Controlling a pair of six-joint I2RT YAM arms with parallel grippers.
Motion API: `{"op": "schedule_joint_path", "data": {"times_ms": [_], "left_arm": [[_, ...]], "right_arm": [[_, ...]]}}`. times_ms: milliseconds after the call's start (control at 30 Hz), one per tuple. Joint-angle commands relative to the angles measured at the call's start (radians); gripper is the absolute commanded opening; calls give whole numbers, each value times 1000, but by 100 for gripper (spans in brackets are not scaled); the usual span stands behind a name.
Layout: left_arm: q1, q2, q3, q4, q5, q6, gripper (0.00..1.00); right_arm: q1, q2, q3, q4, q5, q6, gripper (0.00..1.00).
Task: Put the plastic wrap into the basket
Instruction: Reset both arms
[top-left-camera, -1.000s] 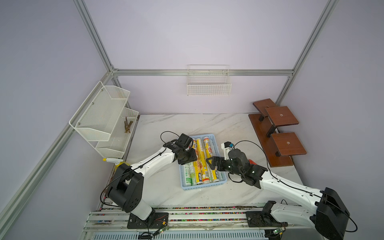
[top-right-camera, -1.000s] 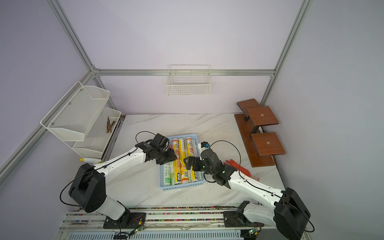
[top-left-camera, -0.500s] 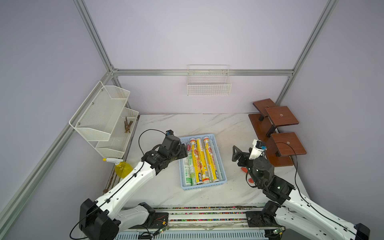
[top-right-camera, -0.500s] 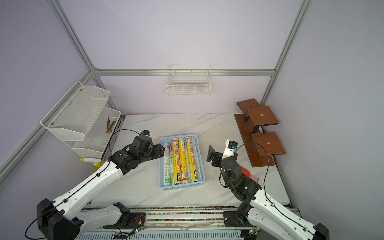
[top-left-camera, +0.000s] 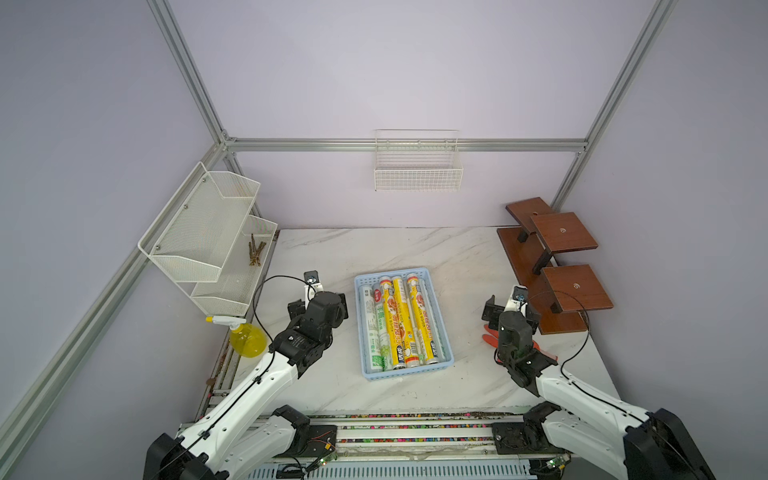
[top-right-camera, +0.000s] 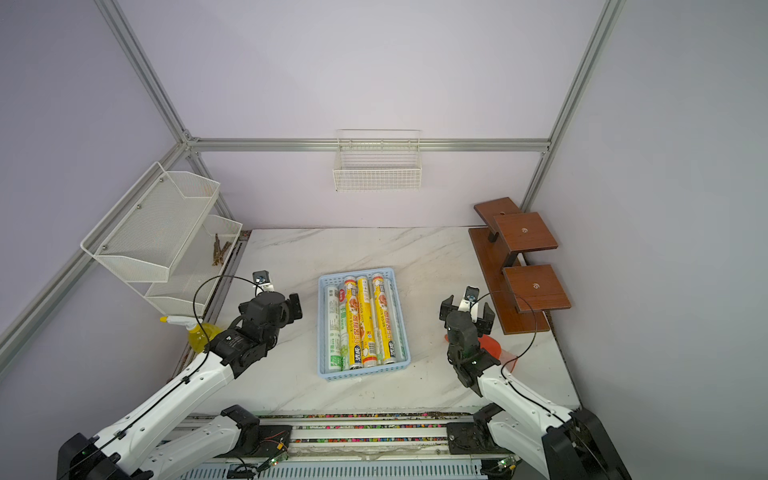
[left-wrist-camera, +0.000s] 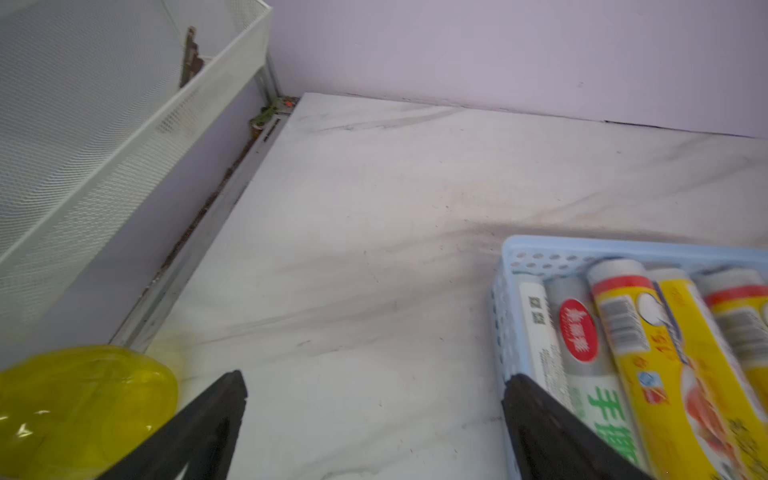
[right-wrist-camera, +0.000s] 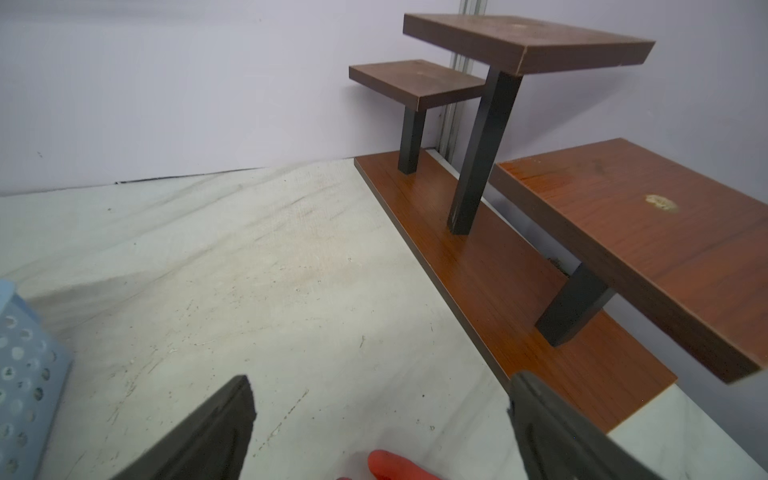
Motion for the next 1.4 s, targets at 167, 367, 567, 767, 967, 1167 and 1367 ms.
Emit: {"op": "schedule_joint_path", "data": {"times_ms": [167,367,567,767,967,1167,1367], "left_arm": [[214,208,-182,589,6,326,100],[274,366,-326,1015,143,443,100],[349,408,-274,1000,308,434,100],[410,408,-275,1008,433,385,100],[417,516,-410,1345,542,394,100],[433,557,-356,1280,413,314,100],[431,563,-347,1270,393,319,100]], "right_arm": [[-104,263,-57,530,-199,-135,100],[-181,348,-60,673,-415,-213,100],[-218,500,-139,962,-466,-202,99],[-219,518,-123,947,-466,-203,100],[-224,530,-81,891,-385,-168,100],[-224,536,-81,902,-358,-158,100],[-226,533,-71,877,-356,-152,100]]}}
